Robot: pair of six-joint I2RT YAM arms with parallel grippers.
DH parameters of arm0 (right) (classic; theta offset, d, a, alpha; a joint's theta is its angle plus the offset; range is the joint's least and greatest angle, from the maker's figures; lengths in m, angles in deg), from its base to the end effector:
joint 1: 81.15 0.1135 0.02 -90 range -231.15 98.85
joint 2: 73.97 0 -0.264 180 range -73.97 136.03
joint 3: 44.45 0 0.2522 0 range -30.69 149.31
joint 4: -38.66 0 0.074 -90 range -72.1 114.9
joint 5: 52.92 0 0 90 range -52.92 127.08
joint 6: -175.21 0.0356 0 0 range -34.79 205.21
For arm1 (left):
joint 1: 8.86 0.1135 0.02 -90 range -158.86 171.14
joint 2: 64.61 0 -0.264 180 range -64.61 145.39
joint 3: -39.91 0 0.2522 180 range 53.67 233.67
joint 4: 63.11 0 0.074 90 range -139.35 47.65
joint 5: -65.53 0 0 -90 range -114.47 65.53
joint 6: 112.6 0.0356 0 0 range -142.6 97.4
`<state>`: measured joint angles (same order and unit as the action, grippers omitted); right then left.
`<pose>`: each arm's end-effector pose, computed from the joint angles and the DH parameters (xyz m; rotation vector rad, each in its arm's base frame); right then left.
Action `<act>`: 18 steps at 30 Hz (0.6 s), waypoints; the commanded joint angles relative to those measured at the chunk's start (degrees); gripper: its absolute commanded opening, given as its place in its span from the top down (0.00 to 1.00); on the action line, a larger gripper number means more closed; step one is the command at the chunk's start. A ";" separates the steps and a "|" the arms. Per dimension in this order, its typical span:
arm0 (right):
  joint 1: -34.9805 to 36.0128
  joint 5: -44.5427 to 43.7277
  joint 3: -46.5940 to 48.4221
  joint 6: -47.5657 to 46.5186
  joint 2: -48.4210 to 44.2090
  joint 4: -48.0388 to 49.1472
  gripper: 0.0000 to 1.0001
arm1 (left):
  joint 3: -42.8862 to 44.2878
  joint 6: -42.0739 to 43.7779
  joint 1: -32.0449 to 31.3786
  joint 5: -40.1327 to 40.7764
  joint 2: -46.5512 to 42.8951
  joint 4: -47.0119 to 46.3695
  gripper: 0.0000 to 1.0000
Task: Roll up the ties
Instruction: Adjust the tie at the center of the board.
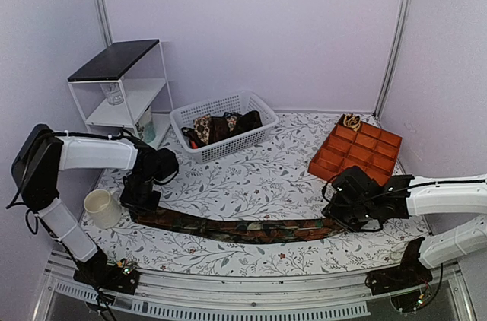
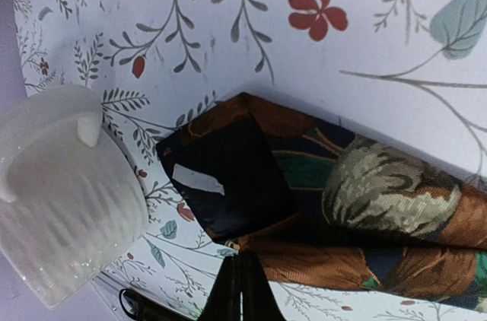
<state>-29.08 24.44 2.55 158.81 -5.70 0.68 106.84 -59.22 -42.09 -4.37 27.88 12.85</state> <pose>0.1370 0.1631 0.1738 0.5760 2.5960 0.5158 0.2054 -0.1199 0.1632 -0.0356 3.0425 0.6178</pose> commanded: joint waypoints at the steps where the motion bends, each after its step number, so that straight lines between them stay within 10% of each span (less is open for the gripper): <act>1: 0.28 -5.46 1.30 16.96 -2.91 -15.76 0.48 | 1.32 -0.77 0.63 1.50 2.29 1.14 1.00; 10: 0.29 -5.37 -0.39 26.16 0.26 -14.79 0.33 | 5.49 -2.36 -0.86 4.91 3.13 4.87 0.70; 18: -0.15 -8.05 -5.59 16.13 4.21 6.65 0.52 | 7.98 7.06 -3.06 -8.64 -1.16 -11.36 0.66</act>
<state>-29.08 19.41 -0.58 180.45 -3.21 -5.10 114.79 -58.33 -44.08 -3.47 30.13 12.82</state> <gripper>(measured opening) 0.539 0.337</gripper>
